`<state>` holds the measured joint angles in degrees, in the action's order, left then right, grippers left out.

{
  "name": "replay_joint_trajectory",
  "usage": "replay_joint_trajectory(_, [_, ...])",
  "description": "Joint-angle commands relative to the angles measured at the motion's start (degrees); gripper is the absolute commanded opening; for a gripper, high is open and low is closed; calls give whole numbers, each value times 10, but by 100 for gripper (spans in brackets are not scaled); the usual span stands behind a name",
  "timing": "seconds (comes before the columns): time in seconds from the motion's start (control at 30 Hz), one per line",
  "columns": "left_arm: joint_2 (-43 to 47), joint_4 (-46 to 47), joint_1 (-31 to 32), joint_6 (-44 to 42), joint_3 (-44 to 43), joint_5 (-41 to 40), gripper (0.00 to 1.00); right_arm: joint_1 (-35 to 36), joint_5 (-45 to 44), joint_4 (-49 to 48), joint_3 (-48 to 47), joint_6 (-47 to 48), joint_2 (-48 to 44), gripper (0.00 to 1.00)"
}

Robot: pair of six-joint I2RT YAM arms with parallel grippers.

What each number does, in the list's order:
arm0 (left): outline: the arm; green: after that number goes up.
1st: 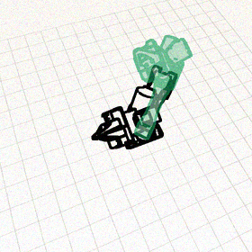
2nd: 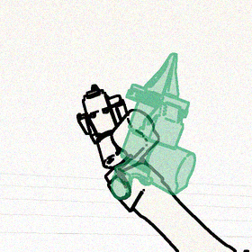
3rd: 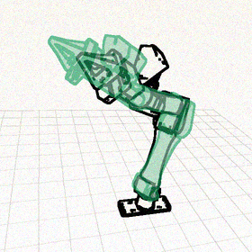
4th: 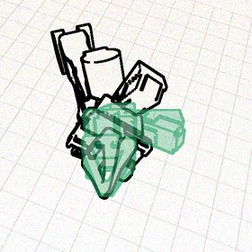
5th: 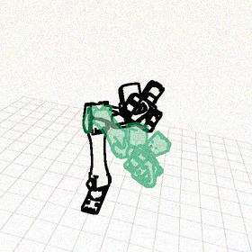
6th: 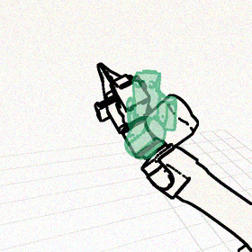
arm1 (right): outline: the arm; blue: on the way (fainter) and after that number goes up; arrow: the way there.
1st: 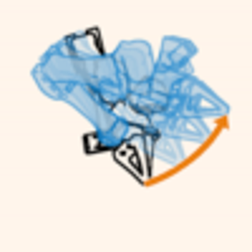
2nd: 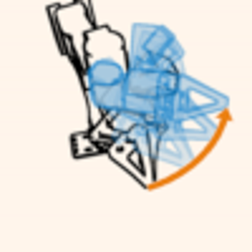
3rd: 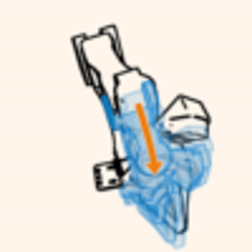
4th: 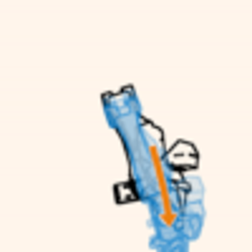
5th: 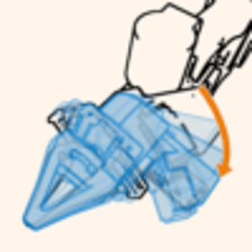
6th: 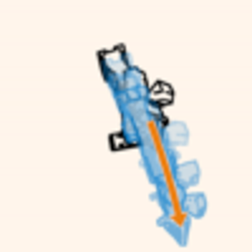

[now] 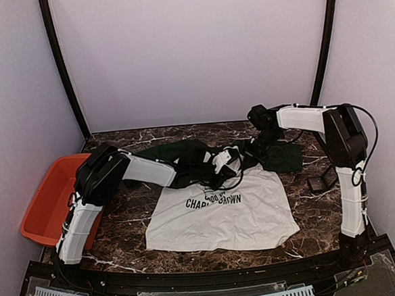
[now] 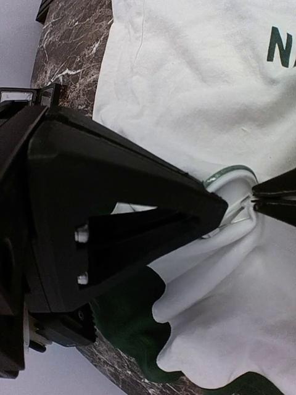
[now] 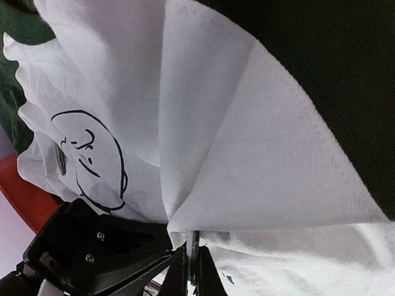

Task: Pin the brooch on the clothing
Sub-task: Cross the brooch on the flattened clothing.

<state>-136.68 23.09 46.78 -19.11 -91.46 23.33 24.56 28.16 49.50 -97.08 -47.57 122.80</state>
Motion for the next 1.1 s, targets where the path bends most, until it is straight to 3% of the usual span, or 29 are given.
replay_joint_trajectory(0.0, [41, 7, 8, -8, 7, 8, 1, 12, -5, 11, -20, 18, 17, 0])
replay_joint_trajectory(0.53, [56, -35, 8, -73, 11, 7, 1, 25, -36, 52, -30, 118, 11, 0])
replay_joint_trajectory(1.07, [64, -27, 8, -78, 30, 39, 1, 44, -38, 61, -43, 165, -1, 0])
